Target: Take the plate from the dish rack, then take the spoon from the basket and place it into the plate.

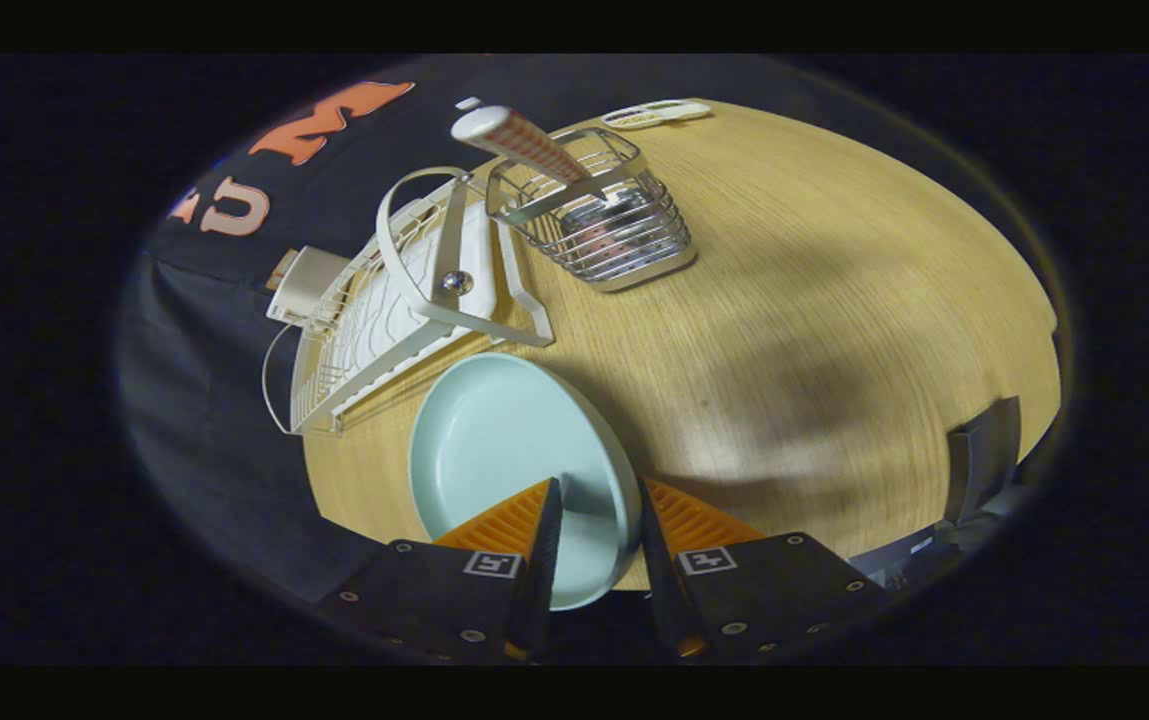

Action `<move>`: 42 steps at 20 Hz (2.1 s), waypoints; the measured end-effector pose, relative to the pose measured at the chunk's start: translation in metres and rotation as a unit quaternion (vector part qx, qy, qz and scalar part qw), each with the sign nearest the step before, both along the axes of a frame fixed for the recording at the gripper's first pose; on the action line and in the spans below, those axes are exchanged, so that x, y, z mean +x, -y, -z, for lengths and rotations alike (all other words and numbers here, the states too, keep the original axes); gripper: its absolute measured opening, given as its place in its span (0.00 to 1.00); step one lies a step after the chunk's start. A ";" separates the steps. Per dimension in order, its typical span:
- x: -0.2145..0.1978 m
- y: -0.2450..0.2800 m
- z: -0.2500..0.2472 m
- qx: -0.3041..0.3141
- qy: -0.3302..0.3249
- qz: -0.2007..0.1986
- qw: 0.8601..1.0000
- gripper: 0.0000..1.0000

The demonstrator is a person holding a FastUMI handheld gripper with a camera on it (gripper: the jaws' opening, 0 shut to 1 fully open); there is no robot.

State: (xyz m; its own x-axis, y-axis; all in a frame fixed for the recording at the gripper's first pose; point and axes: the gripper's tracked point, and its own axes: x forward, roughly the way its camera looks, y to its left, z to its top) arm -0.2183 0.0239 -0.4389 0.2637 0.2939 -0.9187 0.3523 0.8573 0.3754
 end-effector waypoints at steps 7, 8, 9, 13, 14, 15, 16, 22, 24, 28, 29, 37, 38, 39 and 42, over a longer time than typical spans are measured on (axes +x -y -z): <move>0.060 0.037 -0.047 -0.083 0.179 -0.007 0.980 0.55; 0.073 0.044 -0.054 -0.109 0.208 -0.010 0.972 0.54; 0.082 0.051 -0.062 -0.132 0.233 -0.013 0.964 0.55; 0.108 0.073 -0.085 -0.209 0.295 -0.028 0.932 0.52; 0.111 0.074 -0.088 -0.217 0.303 -0.032 0.928 0.48; 0.115 0.074 -0.090 -0.222 0.310 -0.037 0.924 0.46; 0.118 0.073 -0.090 -0.229 0.315 -0.044 0.920 0.44; 0.132 0.078 -0.092 -0.255 0.321 -0.044 0.911 0.27; 0.134 0.079 -0.091 -0.261 0.319 -0.051 0.910 0.21; 0.143 0.081 -0.096 -0.266 0.328 -0.057 0.904 0.14; 0.144 0.080 -0.097 -0.261 0.326 -0.059 0.907 0.14; 0.149 0.076 -0.141 -0.234 0.336 -0.056 0.911 0.12; 0.146 0.074 -0.150 -0.232 0.340 -0.060 0.909 0.12; 0.143 0.074 -0.159 -0.231 0.345 -0.061 0.908 0.12; 0.134 0.069 -0.180 -0.220 0.356 -0.066 0.906 0.12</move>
State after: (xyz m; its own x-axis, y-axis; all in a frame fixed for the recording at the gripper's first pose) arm -0.0841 -0.0451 -0.2591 0.8245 0.0128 -0.5658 0.0382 0.9962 0.0782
